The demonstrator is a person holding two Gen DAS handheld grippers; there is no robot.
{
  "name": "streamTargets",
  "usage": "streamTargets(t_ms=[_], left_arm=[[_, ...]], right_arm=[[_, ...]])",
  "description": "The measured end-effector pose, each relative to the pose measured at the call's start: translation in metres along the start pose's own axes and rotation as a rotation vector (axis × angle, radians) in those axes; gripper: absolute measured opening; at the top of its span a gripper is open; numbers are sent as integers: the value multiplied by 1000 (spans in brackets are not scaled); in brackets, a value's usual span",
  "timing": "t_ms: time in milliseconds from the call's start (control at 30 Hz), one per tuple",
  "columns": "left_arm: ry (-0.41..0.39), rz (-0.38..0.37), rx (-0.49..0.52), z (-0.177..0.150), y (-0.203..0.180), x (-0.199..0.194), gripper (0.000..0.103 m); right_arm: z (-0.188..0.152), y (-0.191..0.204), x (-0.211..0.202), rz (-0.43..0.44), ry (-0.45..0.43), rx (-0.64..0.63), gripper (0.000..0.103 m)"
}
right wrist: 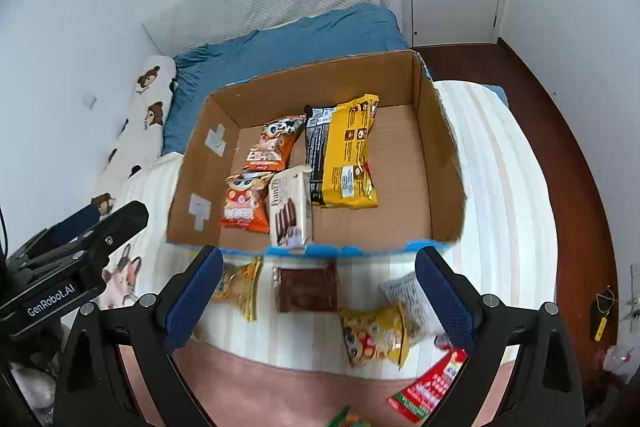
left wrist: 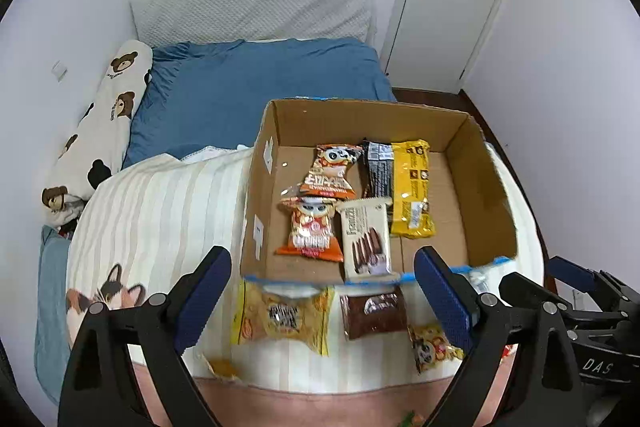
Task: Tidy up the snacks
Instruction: 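Grasp the yellow GUOBA bag with the left tool while the right tool grasps a red spicy strip pack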
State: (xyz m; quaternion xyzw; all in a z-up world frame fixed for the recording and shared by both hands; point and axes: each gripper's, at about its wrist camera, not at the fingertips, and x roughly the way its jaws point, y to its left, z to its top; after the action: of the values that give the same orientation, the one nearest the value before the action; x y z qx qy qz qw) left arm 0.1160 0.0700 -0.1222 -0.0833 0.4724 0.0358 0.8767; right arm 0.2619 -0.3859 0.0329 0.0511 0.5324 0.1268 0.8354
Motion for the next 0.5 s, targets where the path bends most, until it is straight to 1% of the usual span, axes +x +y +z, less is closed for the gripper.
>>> streamTargets(t_ms=[100,167,267,367,500], left_arm=[[11,1,-10,-24,-3,-8,94],[36,-2,-11,-43,-7,-7,94],[88,7,-3,-82,-16,4,94],[152,57,69,-121,-35,29,94],[212,109,193,-150,-60,63,94]], right_arm=[[-20,-10,-9,10,19,25,99],[-39,-22,-8,13,51,55,99],[-74,-54,5,10,122,146,99],[-114,-95,31,-10,213,274,99],[-159,-146,75,-43,297,471,99]])
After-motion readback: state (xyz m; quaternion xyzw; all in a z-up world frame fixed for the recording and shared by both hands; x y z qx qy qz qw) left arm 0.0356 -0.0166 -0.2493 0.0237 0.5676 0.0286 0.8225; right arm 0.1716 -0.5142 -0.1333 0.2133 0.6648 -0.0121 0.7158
